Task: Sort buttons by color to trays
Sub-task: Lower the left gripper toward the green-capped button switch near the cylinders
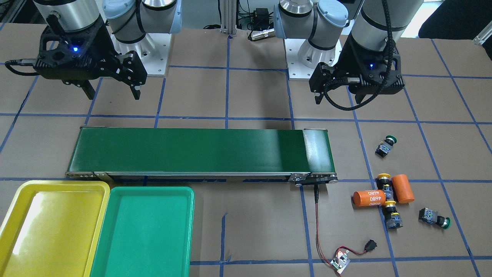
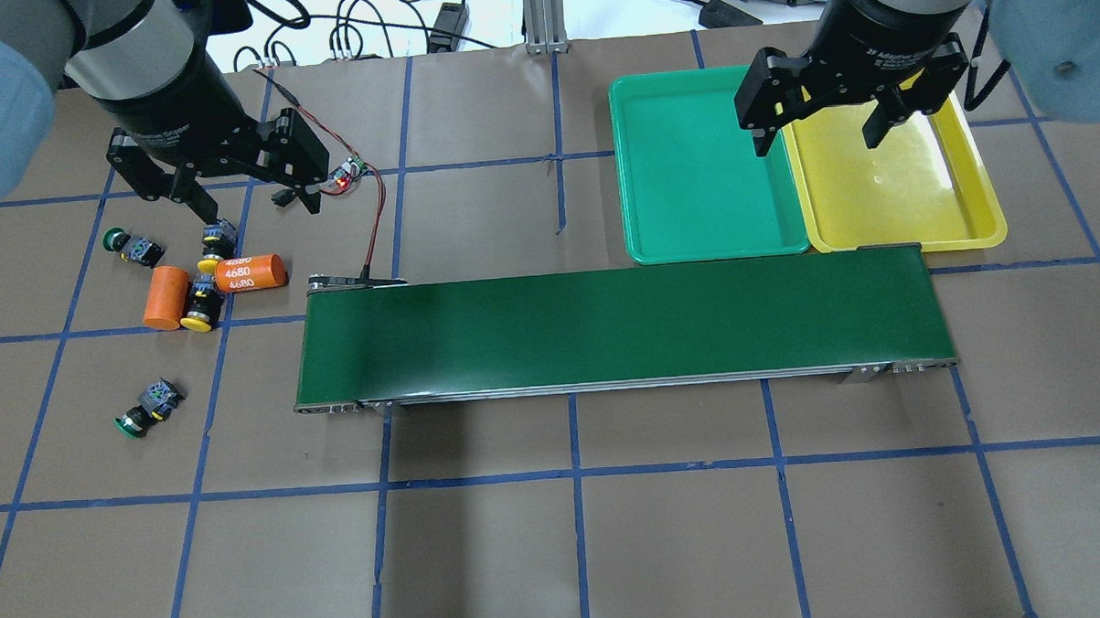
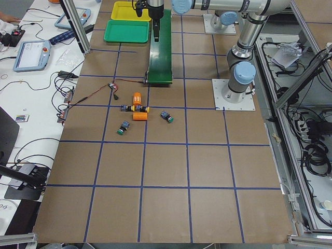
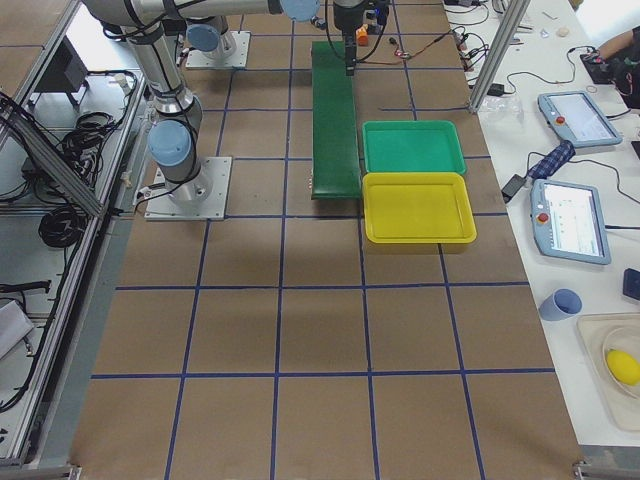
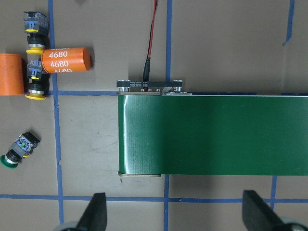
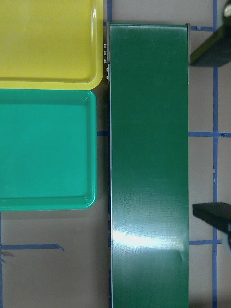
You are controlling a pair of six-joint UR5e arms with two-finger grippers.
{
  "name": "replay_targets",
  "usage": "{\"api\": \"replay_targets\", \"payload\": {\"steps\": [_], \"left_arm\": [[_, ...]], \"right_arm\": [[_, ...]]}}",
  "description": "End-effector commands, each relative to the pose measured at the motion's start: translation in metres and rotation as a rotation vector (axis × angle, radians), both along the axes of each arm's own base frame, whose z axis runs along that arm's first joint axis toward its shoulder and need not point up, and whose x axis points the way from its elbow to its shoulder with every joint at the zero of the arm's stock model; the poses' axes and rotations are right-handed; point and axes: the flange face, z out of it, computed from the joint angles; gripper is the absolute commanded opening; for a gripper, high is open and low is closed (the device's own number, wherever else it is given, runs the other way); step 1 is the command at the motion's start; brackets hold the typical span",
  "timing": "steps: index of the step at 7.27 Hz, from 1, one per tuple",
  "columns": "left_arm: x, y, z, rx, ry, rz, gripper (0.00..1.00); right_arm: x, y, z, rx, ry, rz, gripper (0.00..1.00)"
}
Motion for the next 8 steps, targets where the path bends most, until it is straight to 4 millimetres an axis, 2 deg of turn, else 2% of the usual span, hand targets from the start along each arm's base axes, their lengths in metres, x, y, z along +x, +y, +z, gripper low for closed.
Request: {"api": "replay_targets", "payload": {"steps": [1, 3, 5, 6, 8], "left_arm": [[0.000, -0.004, -0.003, 0.008, -0.002, -0.007, 1.00], [0.008, -0.016, -0.008, 0.019, 0.005, -0.021, 1.00], [0.024, -0.023, -0.033, 0.063, 0.011, -0.175, 1.00], [0.054, -0.026, -0.047, 0.088, 0.024, -0.247, 1.00], [0.140, -0.022, -0.090, 0.122, 0.063, -0.355, 1.00]], "right_arm": [[0.000, 0.000, 0.000, 0.000, 0.000, 0.000, 1.00], [0.000, 0.000, 0.000, 0.000, 0.000, 0.000, 1.00], [0.000, 0.001, 0.001, -0.002, 0.000, 0.000, 1.00], [0.000, 0.001, 0.001, -0.002, 0.000, 0.000, 1.00], [0.000, 0.001, 0.001, -0.002, 0.000, 0.000, 1.00]]}}
